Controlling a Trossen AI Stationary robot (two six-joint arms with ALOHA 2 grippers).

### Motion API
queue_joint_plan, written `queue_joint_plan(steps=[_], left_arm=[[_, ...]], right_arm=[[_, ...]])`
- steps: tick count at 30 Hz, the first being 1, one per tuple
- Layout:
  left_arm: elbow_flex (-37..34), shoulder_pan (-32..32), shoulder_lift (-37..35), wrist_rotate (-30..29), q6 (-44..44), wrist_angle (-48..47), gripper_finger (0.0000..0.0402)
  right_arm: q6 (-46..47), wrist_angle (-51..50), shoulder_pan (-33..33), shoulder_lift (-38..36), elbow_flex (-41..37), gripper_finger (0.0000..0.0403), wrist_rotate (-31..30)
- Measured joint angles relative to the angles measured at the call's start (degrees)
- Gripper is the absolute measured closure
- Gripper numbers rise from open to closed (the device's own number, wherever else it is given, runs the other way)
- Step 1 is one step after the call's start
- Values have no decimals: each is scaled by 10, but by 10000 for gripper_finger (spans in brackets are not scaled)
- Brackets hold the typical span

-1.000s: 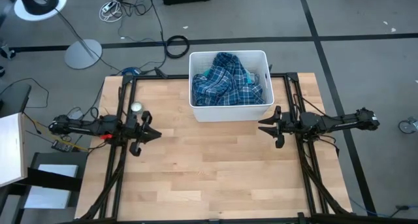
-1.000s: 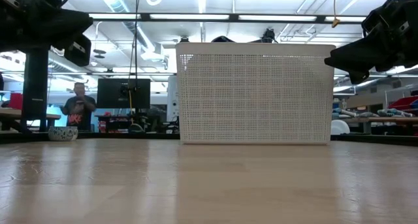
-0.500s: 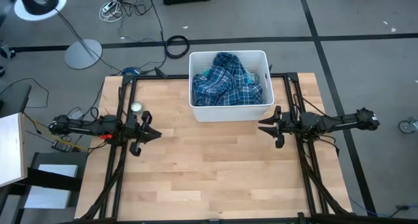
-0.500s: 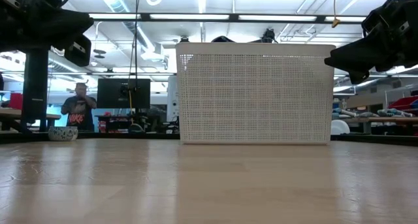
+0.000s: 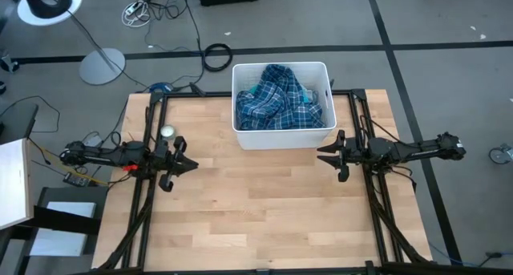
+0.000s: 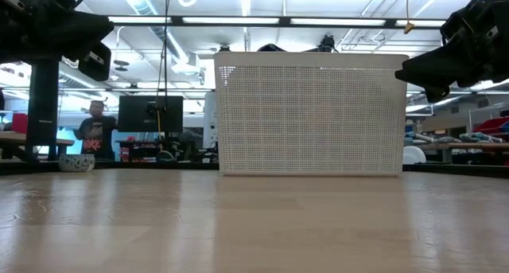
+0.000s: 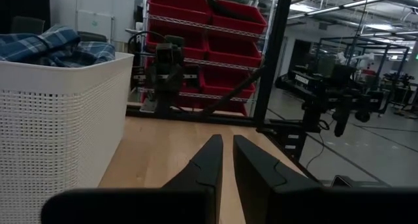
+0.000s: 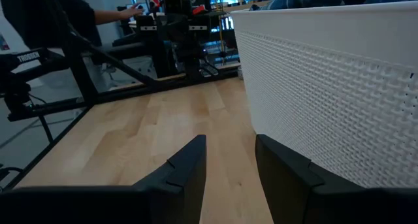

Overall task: Sort clothes
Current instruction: Return to Home Position

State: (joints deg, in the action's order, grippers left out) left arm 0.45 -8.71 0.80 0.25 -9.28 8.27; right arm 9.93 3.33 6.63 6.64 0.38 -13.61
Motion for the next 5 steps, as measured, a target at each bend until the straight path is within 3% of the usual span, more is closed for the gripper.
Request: queue_joint_plan(steps=[5], left_arm=[[0,0,0,0,0,0,360]], right_arm=[[0,0,0,0,0,268,0]])
